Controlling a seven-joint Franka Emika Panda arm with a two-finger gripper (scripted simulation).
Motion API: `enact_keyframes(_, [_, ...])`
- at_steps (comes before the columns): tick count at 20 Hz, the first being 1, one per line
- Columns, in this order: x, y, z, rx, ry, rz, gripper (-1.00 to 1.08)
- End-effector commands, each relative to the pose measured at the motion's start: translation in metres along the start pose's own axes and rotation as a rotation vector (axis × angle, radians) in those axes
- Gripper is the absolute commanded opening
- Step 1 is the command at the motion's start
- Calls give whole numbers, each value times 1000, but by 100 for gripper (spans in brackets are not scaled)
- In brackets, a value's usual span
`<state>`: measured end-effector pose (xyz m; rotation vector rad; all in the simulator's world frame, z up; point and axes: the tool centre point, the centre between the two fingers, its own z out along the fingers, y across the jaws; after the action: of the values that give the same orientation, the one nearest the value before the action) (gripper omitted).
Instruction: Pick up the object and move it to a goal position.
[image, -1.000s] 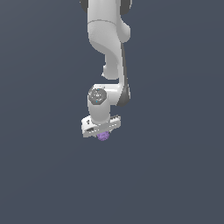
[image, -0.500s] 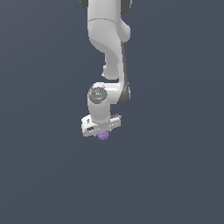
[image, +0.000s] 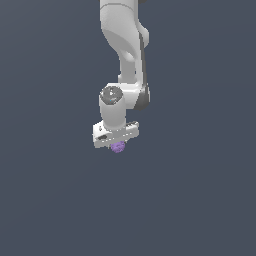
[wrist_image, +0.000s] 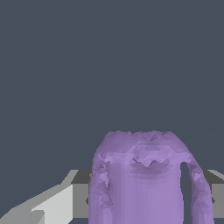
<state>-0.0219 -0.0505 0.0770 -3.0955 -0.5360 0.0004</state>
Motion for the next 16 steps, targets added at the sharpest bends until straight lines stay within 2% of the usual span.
enact_keyframes(1, [-8,-3,-15,0,1,0,-100])
enact_keyframes(16, [-66,-28,-131,0,1,0,-100])
